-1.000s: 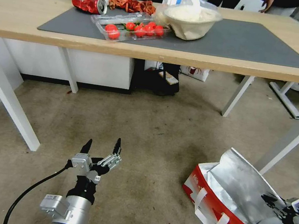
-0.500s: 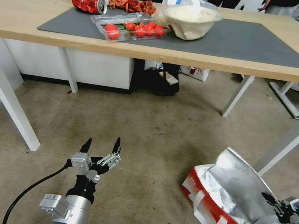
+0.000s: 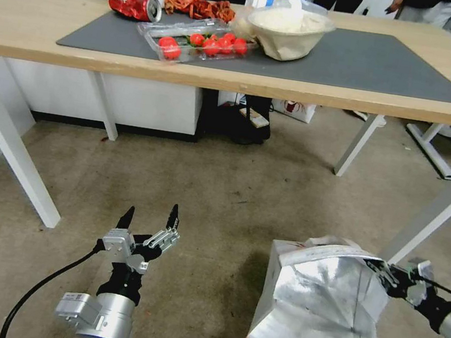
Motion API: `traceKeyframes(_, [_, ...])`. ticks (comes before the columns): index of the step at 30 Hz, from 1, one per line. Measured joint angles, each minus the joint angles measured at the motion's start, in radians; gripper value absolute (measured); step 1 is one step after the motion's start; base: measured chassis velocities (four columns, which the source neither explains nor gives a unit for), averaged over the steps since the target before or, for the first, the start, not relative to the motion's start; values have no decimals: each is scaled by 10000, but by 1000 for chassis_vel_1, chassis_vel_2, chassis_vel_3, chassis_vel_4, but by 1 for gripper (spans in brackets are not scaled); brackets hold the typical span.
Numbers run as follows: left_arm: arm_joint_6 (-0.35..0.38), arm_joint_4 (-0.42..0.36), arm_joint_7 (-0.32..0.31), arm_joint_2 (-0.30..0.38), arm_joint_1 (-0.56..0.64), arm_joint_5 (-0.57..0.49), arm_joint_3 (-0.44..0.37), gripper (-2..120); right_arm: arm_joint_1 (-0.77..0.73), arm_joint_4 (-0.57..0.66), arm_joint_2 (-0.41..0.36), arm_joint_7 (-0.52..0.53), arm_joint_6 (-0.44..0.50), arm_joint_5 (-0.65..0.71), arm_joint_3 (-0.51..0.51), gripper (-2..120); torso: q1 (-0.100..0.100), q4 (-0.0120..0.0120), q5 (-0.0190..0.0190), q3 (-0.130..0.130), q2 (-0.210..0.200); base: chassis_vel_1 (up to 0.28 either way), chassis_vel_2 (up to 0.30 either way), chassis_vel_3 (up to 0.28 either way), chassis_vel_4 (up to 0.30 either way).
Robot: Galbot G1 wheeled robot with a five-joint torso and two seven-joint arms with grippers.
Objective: Pick up the food delivery bag from the floor and place it on the table.
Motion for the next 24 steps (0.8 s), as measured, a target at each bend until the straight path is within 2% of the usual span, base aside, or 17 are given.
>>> traceKeyframes(1, [0,0,-1,-5,-7,1,-3,100,-104,486,-94,289,-346,543,89,0,0,0,-2,0,0,0,0,0,0])
traceKeyframes(5, [0,-1,-3,-8,-25,1,-16,100,-211,1048,-219,762,-765,1233,189,0,0,0,0,0,0,0,0,0,0])
traceKeyframes(7, [0,1,-14,-13,-50,-3,-43,100,-299,1696,-374,1398,-1254,2050,356,0,0,0,-1,0,0,0,0,0,0])
traceKeyframes(9, [0,4,-19,-14,-56,-6,-51,100,-309,1884,-419,1603,-1407,2279,407,0,0,0,-1,0,0,0,0,0,0])
traceKeyframes(11, [0,24,-46,-22,-81,-17,-75,100,-320,2538,-563,2340,-1921,3130,613,0,0,0,0,0,0,0,0,0,0])
traceKeyframes(12, [0,24,-46,-22,-81,-17,-75,100,-320,2538,-563,2340,-1921,3130,613,0,0,0,0,0,0,0,0,0,0])
traceKeyframes(15, [-26,33,-68,-23,-103,-88,-156,100,-127,4032,-817,4320,-3117,5677,1004,0,0,0,-1,0,0,0,0,0,0])
traceKeyframes(16, [-26,33,-68,-23,-103,-88,-156,100,-127,4032,-817,4320,-3117,5677,1004,0,0,0,-1,0,0,0,0,0,0])
traceKeyframes(19, [-48,33,-92,-26,-102,-141,-212,100,78,4661,-962,5233,-3605,6832,1166,0,0,1,-1,0,0,0,0,0,0])
traceKeyframes(24, [-72,27,-142,-21,-112,-202,-277,100,137,5170,-1108,5750,-4084,7614,1390,0,0,0,-2,0,0,0,0,0,0])
